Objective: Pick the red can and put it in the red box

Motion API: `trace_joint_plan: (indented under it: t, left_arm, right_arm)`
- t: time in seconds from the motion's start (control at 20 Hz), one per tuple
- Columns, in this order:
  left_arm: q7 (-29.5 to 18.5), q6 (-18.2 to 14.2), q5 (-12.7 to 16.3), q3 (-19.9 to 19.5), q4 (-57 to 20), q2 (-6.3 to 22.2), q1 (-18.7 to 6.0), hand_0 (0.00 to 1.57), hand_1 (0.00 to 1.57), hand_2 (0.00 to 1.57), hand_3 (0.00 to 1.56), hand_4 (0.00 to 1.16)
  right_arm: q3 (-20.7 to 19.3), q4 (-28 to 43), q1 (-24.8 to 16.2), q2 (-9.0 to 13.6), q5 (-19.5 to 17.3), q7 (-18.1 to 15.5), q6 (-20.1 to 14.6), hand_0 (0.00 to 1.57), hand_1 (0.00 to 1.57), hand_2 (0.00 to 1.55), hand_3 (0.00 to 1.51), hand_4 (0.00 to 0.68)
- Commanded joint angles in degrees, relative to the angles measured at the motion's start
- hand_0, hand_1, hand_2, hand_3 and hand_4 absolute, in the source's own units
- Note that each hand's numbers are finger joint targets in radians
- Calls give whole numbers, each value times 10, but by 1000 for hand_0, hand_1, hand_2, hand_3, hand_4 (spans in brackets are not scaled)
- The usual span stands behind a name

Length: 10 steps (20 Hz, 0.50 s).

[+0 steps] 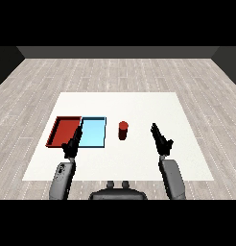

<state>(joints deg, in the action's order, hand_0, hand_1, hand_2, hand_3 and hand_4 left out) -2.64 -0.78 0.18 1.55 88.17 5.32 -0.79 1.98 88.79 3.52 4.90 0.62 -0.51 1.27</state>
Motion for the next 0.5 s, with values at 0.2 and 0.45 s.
trace_joint_plan:
  t: [0.2, 0.45]
  left_arm:
    - [10, 18, -2, -11, 18, 1, 6, 0, 0, 0, 0, 0]
    - [-166, 25, 36, -35, 67, -22, -25, 0, 0, 0, 0, 0]
  right_arm:
    - [-57, -27, 11, 18, 12, -9, 8, 0, 0, 0, 0, 0]
    - [-60, 10, -8, 12, 44, -171, 53, 0, 0, 0, 0, 0]
